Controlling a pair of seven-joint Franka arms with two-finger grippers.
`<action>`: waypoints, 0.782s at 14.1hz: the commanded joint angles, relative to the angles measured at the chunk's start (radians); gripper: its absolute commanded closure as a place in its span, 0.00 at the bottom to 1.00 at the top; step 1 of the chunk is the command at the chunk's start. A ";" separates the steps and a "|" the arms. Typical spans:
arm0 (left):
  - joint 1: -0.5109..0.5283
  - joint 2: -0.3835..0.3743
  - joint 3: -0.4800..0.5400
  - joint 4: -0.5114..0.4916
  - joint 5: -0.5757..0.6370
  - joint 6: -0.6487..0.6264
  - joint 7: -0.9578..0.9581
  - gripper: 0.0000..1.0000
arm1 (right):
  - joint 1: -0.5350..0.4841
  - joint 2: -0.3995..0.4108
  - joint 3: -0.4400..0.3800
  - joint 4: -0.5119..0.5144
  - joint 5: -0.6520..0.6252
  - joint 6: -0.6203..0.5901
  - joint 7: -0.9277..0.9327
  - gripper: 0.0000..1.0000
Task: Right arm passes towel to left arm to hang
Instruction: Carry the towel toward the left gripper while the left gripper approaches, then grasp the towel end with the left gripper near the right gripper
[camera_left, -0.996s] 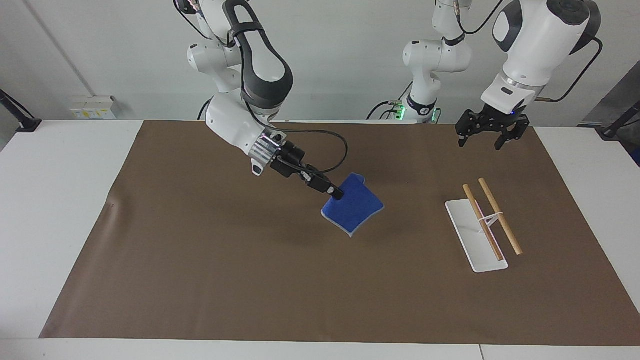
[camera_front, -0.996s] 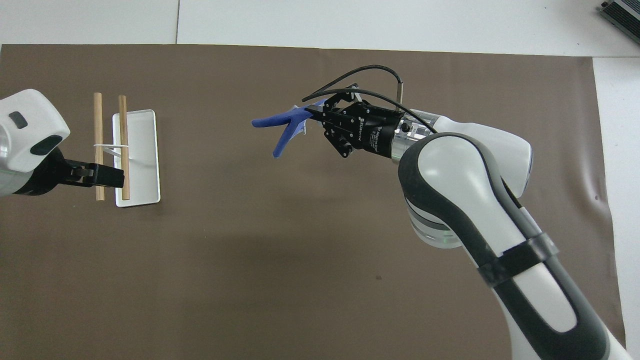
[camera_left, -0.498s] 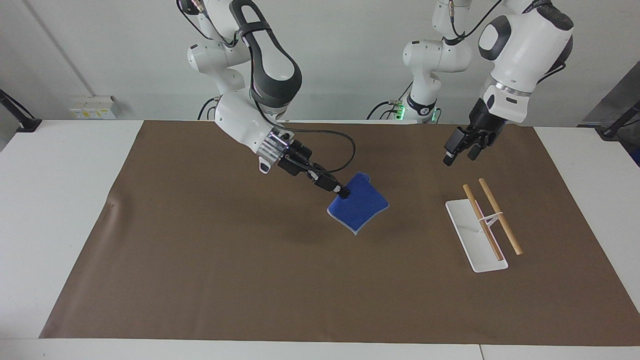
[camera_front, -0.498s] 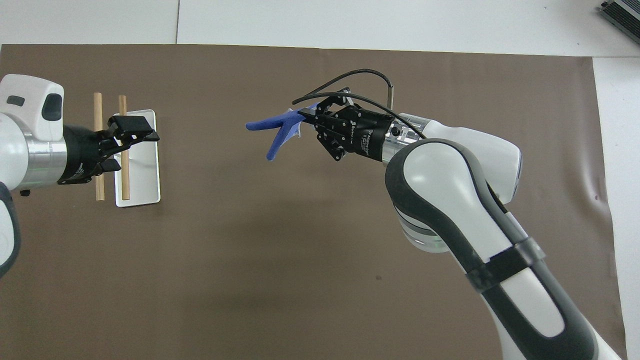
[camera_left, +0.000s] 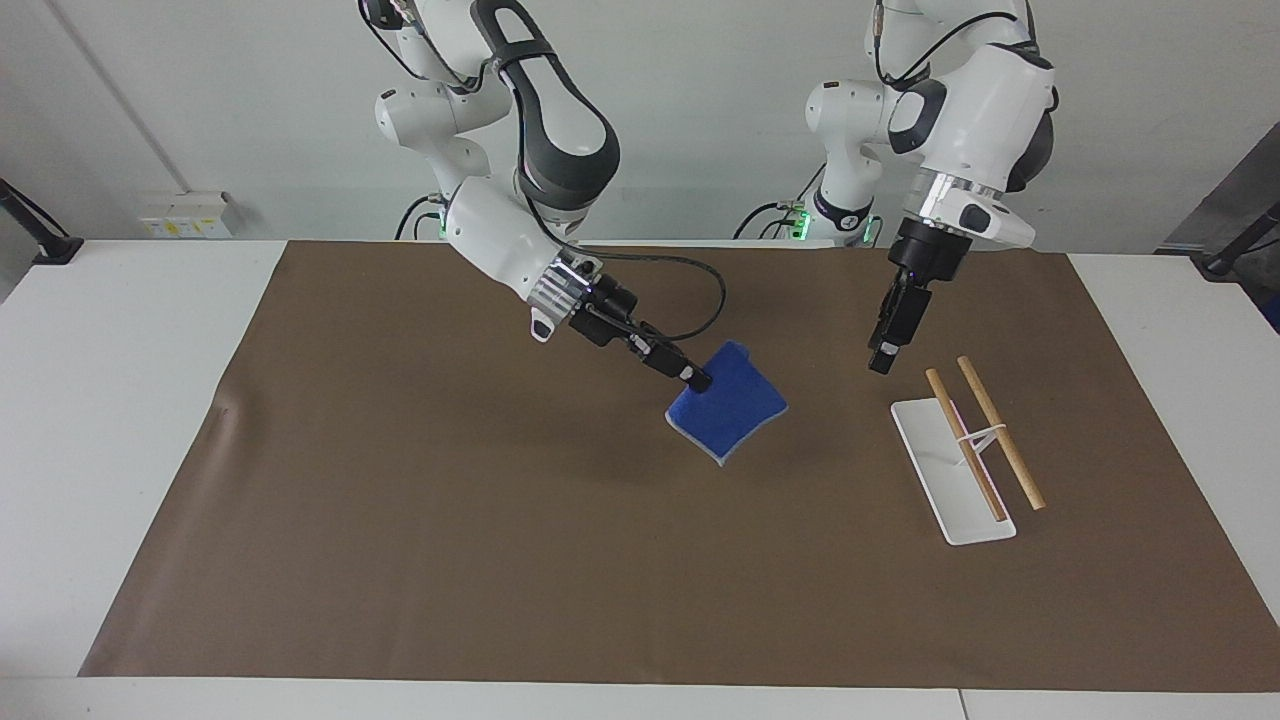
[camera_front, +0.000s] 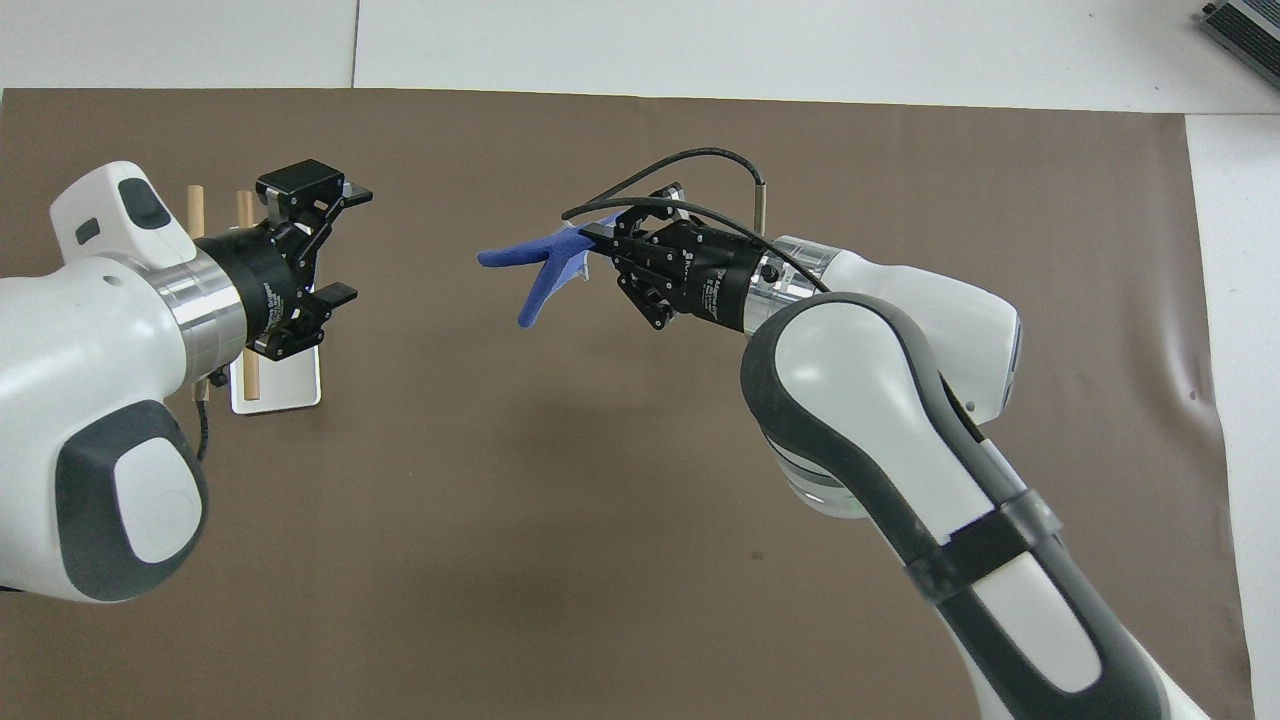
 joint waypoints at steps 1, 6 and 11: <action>-0.010 0.045 -0.028 -0.015 -0.022 0.091 -0.092 0.00 | 0.007 0.000 0.004 0.009 0.081 0.026 0.044 1.00; -0.018 0.141 -0.085 -0.009 -0.022 0.224 -0.170 0.00 | 0.024 0.000 0.004 0.009 0.149 0.063 0.048 1.00; -0.018 0.156 -0.113 0.000 -0.022 0.283 -0.216 0.00 | 0.025 0.000 0.004 0.007 0.148 0.069 0.042 1.00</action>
